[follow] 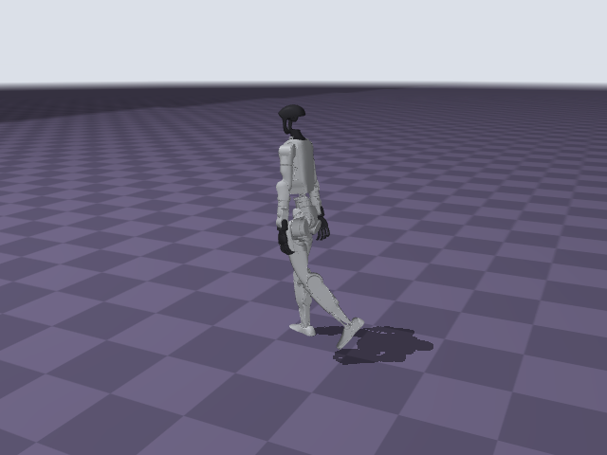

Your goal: Walk run

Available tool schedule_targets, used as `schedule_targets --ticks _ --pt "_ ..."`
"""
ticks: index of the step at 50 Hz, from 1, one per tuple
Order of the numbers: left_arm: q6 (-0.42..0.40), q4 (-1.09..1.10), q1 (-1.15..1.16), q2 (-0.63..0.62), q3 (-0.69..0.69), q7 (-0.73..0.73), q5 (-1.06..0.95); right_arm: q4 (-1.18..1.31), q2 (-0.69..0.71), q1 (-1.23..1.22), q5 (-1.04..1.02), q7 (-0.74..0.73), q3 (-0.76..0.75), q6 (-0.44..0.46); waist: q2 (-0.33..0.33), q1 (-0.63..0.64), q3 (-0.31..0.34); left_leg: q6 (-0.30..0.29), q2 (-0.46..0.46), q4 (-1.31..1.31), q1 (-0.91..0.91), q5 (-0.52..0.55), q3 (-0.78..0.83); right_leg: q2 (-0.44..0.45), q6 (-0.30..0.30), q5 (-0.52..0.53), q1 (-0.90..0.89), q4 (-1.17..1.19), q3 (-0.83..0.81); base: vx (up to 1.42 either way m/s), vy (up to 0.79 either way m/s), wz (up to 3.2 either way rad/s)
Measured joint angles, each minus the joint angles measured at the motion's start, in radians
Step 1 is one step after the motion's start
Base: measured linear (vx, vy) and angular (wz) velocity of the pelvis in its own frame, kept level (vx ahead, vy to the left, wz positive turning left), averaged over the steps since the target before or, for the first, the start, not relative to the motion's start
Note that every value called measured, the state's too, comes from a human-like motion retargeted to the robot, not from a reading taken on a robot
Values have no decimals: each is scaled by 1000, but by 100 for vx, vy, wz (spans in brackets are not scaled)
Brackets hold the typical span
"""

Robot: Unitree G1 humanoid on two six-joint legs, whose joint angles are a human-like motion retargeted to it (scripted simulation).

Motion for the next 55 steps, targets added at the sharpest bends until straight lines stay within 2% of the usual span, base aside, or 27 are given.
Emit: schedule_targets --ticks 3,5,7,10,15,19,23,25,28,30,33,34,35,37,40,44,48,50,52,53,55 --pt "30 28 29 4 31 8 9 -7 -12 -36 -3 7 29 -4 -61 12 17 50 40 214 -94 -81 105 -69 26 -35 71 -23 -11 55 -19 59" --pt "44 44 44 3 60 17 -5 -4 -24 -75 -16 -7 50 -1 -64 29 35 66 87 282 -159 -117 157 -67 32 -47 131 -58 -51 47 -16 41" --pt "48 60 58 -4 91 27 -37 0 -35 -122 -37 -29 68 5 -40 52 51 54 115 292 -239 -150 151 -20 34 -51 192 -110 -74 56 -18 8" --pt "49 81 77 -21 131 30 -81 -9 -45 -187 -69 -45 86 13 12 98 65 29 136 229 -370 -190 114 68 38 -53 273 -189 -105 48 -13 -23" --pt "72 108 91 -37 133 6 -66 -73 -53 -248 -65 -42 118 -18 76 179 100 21 117 -74 -503 -228 49 183 57 -82 402 -271 -90 55 -11 -39" --pt "96 117 88 -39 107 -27 20 -135 -36 -269 -2 -16 117 -49 68 230 103 21 69 -231 -589 -236 -82 189 95 -108 464 -296 -80 72 -1 -37" --pt "119 112 83 -30 90 -43 72 -191 7 -248 80 19 128 -84 61 239 86 50 78 -185 -596 -182 -32 195 141 -124 508 -285 -74 48 0 -20" --pt "123 102 78 -27 85 -37 79 -201 14 -222 102 42 135 -95 55 254 79 66 84 -147 -595 -149 -68 192 171 -102 531 -271 -65 46 -1 -29" --pt "136 79 68 -23 82 1 51 -191 22 -176 68 44 132 -89 38 265 70 92 78 -58 -602 -234 -136 163 216 15 552 -218 -62 109 15 -37" --pt "142 70 56 -22 68 31 19 -175 21 -137 31 24 121 -85 46 266 56 108 90 -43 -568 -289 -151 152 208 129 549 -149 -81 69 3 -20" --pt "135 62 33 -26 63 32 -22 -140 8 -85 -14 -36 124 -91 99 252 34 124 149 -62 -497 -334 -169 162 119 303 494 43 -70 80 11 -37" --pt "132 57 24 -23 65 22 -36 -129 3 -73 -28 -60 129 -91 120 242 31 122 169 -64 -474 -351 -178 161 90 324 464 126 -78 80 11 -56" --pt "129 51 15 -20 68 11 -49 -118 -1 -62 -43 -85 133 -90 140 232 29 119 190 -65 -450 -368 -186 159 61 330 433 213 -89 61 5 -62" --pt "116 38 -7 -5 63 10 -82 -98 -6 -52 -62 -117 132 -87 158 209 30 118 213 -86 -401 -389 -162 128 52 271 352 352 -106 52 1 -46" --pt "84 25 -56 26 31 47 -133 -76 -6 -42 -69 -112 100 -71 141 164 41 123 179 -156 -325 -392 -128 70 49 200 210 474 -132 46 -2 8" --pt "47 -1 -113 58 -2 81 -164 -64 3 -14 -38 -71 65 -68 86 101 54 126 89 -262 -222 -390 -109 46 70 107 38 390 -106 52 -4 35" --pt "29 -41 -149 80 -9 51 -168 -45 11 2 -29 -66 53 -64 43 32 74 118 8 -332 -118 -409 -132 79 64 68 -74 106 -42 57 -11 46" --pt "25 -57 -161 90 -10 37 -167 -29 13 0 -37 -62 52 -56 33 3 81 112 -14 -358 -67 -424 -140 119 51 55 -122 -32 33 47 -14 43" --pt "28 -63 -171 95 -19 33 -168 -12 13 -6 -49 -54 43 -49 38 -17 79 99 -16 -372 -30 -439 -153 149 67 45 -162 -117 81 57 -18 41" --pt "31 -64 -172 93 -22 34 -166 -4 12 -9 -54 -51 38 -45 41 -20 75 91 -16 -374 -16 -448 -159 152 73 41 -177 -137 73 58 -18 26" --pt "37 -75 -162 78 -19 38 -156 7 9 -14 -59 -49 29 -37 49 -16 68 76 -15 -374 10 -464 -168 146 44 42 -193 -123 40 65 -20 13"
